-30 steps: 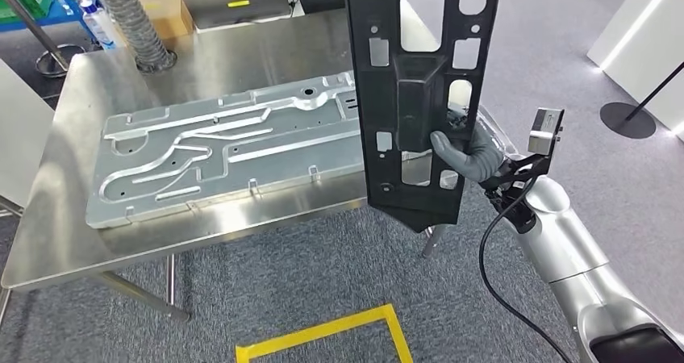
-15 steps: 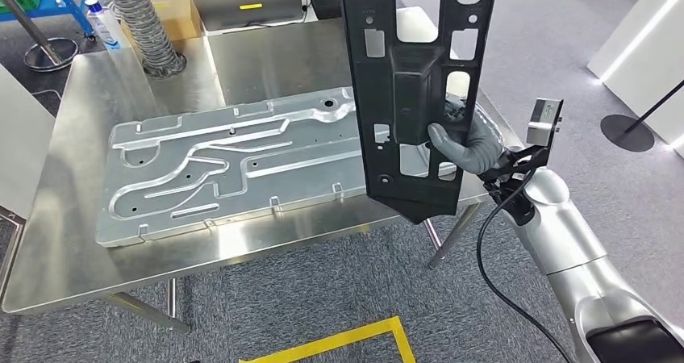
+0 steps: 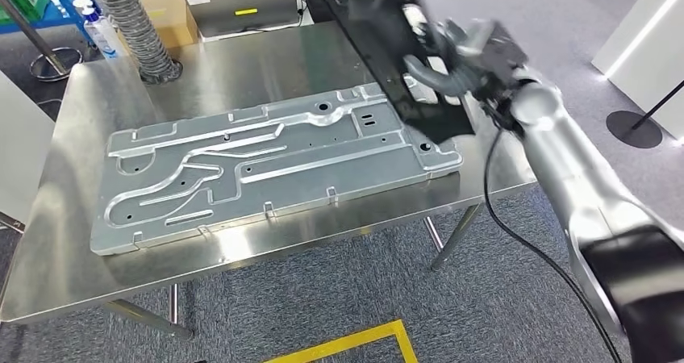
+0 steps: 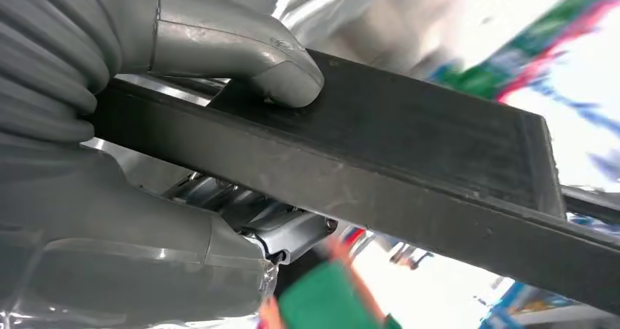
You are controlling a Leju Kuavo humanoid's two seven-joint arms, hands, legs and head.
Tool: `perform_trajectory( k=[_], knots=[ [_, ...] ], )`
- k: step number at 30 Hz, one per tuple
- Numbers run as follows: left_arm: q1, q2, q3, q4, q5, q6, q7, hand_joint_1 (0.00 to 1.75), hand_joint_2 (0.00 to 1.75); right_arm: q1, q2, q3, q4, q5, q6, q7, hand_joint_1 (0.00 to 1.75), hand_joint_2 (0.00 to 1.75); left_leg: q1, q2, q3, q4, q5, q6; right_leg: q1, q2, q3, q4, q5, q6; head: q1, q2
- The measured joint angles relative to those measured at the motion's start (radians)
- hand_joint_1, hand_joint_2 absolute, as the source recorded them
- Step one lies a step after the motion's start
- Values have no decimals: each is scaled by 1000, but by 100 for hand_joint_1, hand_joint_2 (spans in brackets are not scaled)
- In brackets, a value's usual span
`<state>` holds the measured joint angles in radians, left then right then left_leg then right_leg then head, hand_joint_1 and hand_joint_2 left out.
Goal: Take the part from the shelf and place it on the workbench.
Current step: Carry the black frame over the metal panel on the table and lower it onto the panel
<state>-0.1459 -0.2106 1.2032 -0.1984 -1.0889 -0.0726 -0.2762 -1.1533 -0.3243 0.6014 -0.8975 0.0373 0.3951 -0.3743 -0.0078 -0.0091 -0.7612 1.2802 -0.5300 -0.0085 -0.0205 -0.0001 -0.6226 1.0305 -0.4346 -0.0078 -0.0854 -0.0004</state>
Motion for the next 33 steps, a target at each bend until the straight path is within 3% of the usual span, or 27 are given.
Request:
perform_trajectory(
  k=[1,2,4,6,7,11,13,15,16,17,18,21,22,25,27,31,32,33],
  knots=[
    [0,0,0,0,0,-2,-1,0,175,-43,22,34,46,62,-39,3,147,175,7,0,-20,38,-7,-6,-1,0,1,0,-1,1,0,0],
    [-1,0,0,0,-1,-4,-3,0,175,-79,42,68,89,125,-80,10,147,175,14,1,-20,35,6,-11,-2,1,3,0,-2,3,0,0],
    [-3,0,-2,0,-7,-8,-13,0,175,-141,84,145,170,268,-186,39,147,175,28,2,35,-80,73,-22,-5,1,9,1,-7,10,0,0],
    [-7,-2,-5,1,-15,-11,-24,0,175,-186,127,225,245,406,-296,79,147,175,32,2,99,-207,118,-25,-5,1,11,4,-12,22,0,0],
    [-9,-3,-7,1,-18,-11,-28,0,175,-199,147,263,279,460,-339,97,147,175,31,1,114,-238,123,-22,-4,1,12,4,-13,28,0,0],
    [-21,-4,-14,2,-25,-12,-32,0,175,-187,211,371,383,565,-413,129,147,175,21,1,125,-254,123,11,-11,2,13,7,-22,48,0,0],
    [-27,-4,-20,2,-29,-15,-32,0,175,-166,234,407,423,585,-435,129,147,175,20,1,130,-261,125,25,-11,1,-27,93,-69,50,0,0],
    [-29,-3,-25,2,-33,-19,-31,0,175,-137,250,431,454,597,-455,126,73,87,14,0,132,-262,123,34,-6,1,-100,233,-124,46,0,0],
    [-29,-3,-26,2,-36,-22,-30,0,175,-120,255,439,466,602,-462,125,37,44,10,-1,134,-262,121,37,-2,1,-127,280,-133,44,0,0],
    [-27,-3,-27,2,-39,-23,-29,0,175,-104,260,448,477,607,-467,125,0,0,6,-3,136,-261,120,40,1,1,-136,288,-122,39,0,0],
    [-26,-3,-28,2,-42,-24,-28,0,175,-91,264,454,486,611,-471,125,0,0,3,-5,139,-261,118,41,5,1,-126,256,-94,32,0,0],
    [-25,-4,-37,2,-55,-24,-21,0,175,-76,274,464,502,620,-472,119,0,0,-5,-6,144,-258,111,40,24,-1,-40,54,6,3,0,0],
    [-24,-5,-41,2,-58,-24,-18,0,131,-74,277,466,506,622,-472,116,0,0,-6,-5,143,-258,110,37,30,-1,-24,14,18,-3,0,0],
    [-22,-5,-48,2,-57,-22,-14,0,0,-70,282,469,514,627,-465,107,0,0,-6,-3,142,-259,107,26,32,-2,-14,-9,22,-10,0,0],
    [-20,-4,-50,2,-55,-19,-9,0,0,-68,285,470,517,630,-459,99,0,0,-7,-1,135,-233,84,15,24,-4,-2,-25,27,-15,0,0],
    [-19,-2,-51,2,-55,-10,-1,0,0,-64,295,471,522,638,-437,87,0,0,9,1,34,-4,-23,-8,16,-5,7,-33,28,-19,0,0],
    [-19,-1,-51,2,-54,-8,-1,0,0,-61,297,471,524,642,-432,84,0,0,14,1,21,20,-23,-13,15,-4,7,-33,28,-18,0,0],
    [-19,-1,-51,2,-53,-8,0,0,0,-59,298,471,525,644,-428,82,0,0,19,2,28,3,-5,-18,13,-4,8,-32,27,-16,0,0]
  ],
)
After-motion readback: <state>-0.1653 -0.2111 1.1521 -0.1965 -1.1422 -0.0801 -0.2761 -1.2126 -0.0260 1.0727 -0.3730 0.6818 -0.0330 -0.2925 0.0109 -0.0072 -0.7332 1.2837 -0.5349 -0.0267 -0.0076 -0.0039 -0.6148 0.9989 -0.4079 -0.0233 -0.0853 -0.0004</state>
